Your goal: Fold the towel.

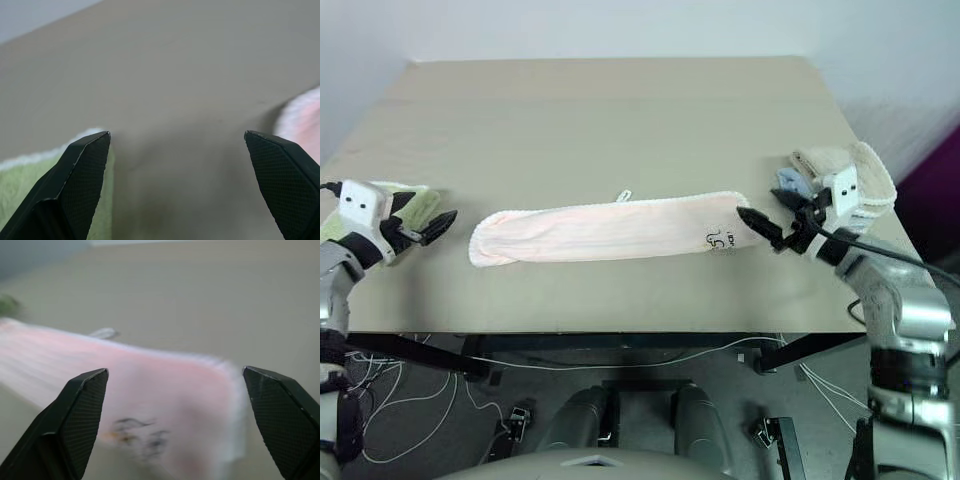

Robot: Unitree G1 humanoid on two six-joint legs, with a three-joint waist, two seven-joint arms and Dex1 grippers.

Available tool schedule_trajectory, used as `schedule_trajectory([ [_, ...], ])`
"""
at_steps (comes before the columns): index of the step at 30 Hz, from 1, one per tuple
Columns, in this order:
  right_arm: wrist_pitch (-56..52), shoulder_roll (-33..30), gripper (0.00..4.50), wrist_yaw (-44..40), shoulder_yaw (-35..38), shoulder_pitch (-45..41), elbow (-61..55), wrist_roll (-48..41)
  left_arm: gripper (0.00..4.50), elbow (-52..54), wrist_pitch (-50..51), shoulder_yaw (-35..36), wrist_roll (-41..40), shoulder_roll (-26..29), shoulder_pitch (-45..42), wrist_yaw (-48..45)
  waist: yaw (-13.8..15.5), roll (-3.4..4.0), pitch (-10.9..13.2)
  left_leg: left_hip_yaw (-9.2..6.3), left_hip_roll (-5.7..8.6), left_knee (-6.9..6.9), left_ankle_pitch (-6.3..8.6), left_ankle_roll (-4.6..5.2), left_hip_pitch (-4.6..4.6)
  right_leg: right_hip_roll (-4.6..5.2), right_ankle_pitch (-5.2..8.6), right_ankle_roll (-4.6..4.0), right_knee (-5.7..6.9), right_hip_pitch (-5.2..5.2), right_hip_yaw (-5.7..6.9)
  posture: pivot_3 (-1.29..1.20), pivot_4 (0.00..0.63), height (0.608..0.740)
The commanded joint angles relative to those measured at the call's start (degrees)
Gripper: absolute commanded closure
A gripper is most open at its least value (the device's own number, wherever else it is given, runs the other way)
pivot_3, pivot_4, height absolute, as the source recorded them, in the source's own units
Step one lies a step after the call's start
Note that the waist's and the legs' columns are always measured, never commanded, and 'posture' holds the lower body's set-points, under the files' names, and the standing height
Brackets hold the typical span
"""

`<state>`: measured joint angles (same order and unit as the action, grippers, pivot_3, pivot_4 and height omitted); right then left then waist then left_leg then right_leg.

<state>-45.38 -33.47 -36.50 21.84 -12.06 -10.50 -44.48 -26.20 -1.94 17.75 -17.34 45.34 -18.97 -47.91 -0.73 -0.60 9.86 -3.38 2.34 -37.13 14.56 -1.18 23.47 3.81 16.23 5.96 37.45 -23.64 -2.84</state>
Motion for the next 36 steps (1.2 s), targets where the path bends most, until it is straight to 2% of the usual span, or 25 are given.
schedule_trajectory([
  [1, -11.15, 3.57, 0.0, 9.67, 6.35, 2.31, -4.92, -13.54, 0.01, 10.41, 3.31, 0.82, -5.74, -0.71, 2.98, -4.57, 0.09, -0.01, -0.01, 0.0, 0.0, 0.0, 0.0, 0.0, -0.01, 0.01, 0.0, 0.0, -0.02, 0.02, 0.0, 0.0, 0.15, 0.74],
  [7, -19.01, 10.02, 0.0, 27.54, 11.53, 5.21, -3.29, -28.1, 0.01, 20.21, 9.69, -2.73, -9.99, -1.35, 7.2, -11.19, -0.05, -0.01, -0.03, -0.01, 0.0, 0.06, 0.0, 0.0, -0.03, 0.03, 0.0, -0.02, -0.05, 0.03, 0.01, 0.0, 0.15, 0.74],
  [13, -18.01, 14.62, 0.0, 41.89, 11.1, 3.95, 0.36, -36.61, 0.01, 25.45, 12.09, -5.98, -9.95, -2.26, 8.99, -13.23, -0.2, -0.01, -0.03, 0.01, -0.01, 0.06, 0.0, 0.0, -0.04, -0.02, 0.0, -0.01, -0.05, 0.03, 0.01, 0.0, 0.15, 0.74],
  [19, -12.45, 18.75, 0.0, 51.4, 10.07, -2.04, 6.92, -38.44, 0.01, 27.23, 12.95, -7.35, -10.38, -3.75, 9.13, -13.54, -0.53, -0.04, -0.06, 0.04, -0.05, 0.05, 0.0, 0.01, -0.14, -0.13, 0.0, -0.01, -0.02, 0.1, 0.01, 0.0, 0.15, 0.74],
  [28, -5.98, 21.09, 0.0, 56.18, 10.09, -5.96, 11.98, -36.79, 0.01, 30.84, 13.4, -6.96, -10.5, -4.61, 12.46, -12.94, -0.42, -0.15, -0.15, 0.06, -0.06, 0.04, 0.0, 0.01, -0.24, -0.14, 0.0, -0.01, -0.03, 0.22, 0.04, 0.0, 0.15, 0.74],
  [31, -5.09, 21.67, 0.58, 57.1, 9.7, -5.4, 11.15, -37.1, 0.0, 31.79, 13.65, -6.68, -10.59, -4.93, 13.31, -12.53, -0.3, -0.18, -0.18, 0.06, -0.05, 0.02, 0.0, 0.02, -0.24, -0.13, 0.0, -0.01, -0.04, 0.24, 0.05, 0.0, 0.15, 0.74],
  [36, -2.86, 22.16, 2.31, 58.68, 9.85, -5.27, 10.5, -37.67, 0.0, 32.23, 13.54, -6.8, -10.38, -5.49, 13.88, -11.97, -0.27, -0.15, -0.17, 0.06, -0.05, 0.05, 0.0, 0.02, -0.23, -0.13, 0.0, -0.01, -0.04, 0.21, 0.04, 0.0, 0.15, 0.74],
])
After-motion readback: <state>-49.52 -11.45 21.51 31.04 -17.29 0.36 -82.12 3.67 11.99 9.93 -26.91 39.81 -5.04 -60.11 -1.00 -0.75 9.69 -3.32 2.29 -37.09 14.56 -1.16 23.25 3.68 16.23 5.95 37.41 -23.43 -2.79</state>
